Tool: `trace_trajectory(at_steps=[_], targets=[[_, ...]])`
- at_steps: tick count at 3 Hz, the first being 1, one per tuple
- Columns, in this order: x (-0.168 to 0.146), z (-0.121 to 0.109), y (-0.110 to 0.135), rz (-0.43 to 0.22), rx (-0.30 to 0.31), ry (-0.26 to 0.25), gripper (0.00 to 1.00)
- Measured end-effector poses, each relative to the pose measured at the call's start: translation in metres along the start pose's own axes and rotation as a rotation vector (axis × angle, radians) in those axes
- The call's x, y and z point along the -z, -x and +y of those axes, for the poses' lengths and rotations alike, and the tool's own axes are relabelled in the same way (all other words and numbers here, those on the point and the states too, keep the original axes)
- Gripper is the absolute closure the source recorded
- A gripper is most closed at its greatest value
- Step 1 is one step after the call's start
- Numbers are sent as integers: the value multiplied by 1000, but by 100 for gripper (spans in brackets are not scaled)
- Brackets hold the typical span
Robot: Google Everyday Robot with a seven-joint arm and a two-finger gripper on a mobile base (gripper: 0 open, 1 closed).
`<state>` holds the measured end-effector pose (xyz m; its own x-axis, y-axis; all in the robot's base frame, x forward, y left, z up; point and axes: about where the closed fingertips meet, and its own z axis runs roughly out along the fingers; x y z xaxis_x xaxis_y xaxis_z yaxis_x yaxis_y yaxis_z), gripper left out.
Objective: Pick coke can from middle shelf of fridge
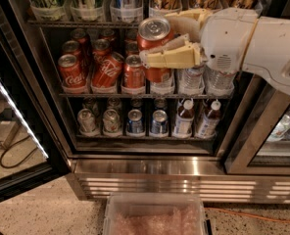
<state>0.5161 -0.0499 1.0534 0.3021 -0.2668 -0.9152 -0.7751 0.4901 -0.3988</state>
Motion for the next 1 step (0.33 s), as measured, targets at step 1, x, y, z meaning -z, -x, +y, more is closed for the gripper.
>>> trace_trajectory(at_steps=[1], targets=[[0, 0, 1, -1, 1, 1, 100]])
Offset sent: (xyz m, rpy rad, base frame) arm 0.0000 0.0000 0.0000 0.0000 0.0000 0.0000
